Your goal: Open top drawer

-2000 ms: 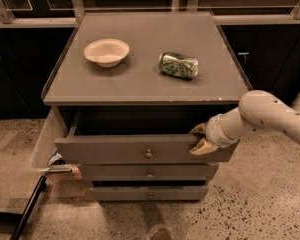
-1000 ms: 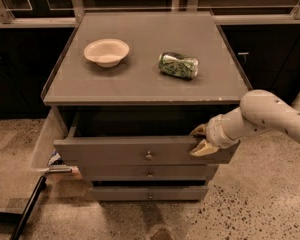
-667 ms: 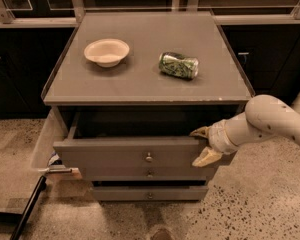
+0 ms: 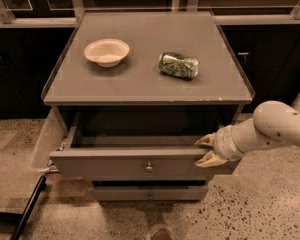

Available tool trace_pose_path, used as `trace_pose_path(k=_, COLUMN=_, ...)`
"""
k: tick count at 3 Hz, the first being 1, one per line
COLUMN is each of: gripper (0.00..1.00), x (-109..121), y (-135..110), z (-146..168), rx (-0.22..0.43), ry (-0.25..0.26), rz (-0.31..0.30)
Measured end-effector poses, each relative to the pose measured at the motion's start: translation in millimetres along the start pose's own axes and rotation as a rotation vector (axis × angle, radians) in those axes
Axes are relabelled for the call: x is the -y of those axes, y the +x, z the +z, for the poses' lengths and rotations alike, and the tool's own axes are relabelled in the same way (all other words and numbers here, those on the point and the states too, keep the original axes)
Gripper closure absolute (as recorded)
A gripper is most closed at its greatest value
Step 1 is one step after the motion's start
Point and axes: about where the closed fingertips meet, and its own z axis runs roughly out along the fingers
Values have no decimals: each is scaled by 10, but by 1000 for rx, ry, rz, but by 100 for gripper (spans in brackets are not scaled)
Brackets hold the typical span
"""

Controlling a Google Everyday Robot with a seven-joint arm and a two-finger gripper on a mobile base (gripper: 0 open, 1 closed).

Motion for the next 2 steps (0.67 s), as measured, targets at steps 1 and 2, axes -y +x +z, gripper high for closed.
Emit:
trace_pose_path(k=1, gripper=100, x=-88, y=15, z=-29, rx=4, ry=3, rz=6)
trace_pose_path(k=2, gripper=81, x=-87, y=15, z=-29, rx=3, ry=3, rz=6)
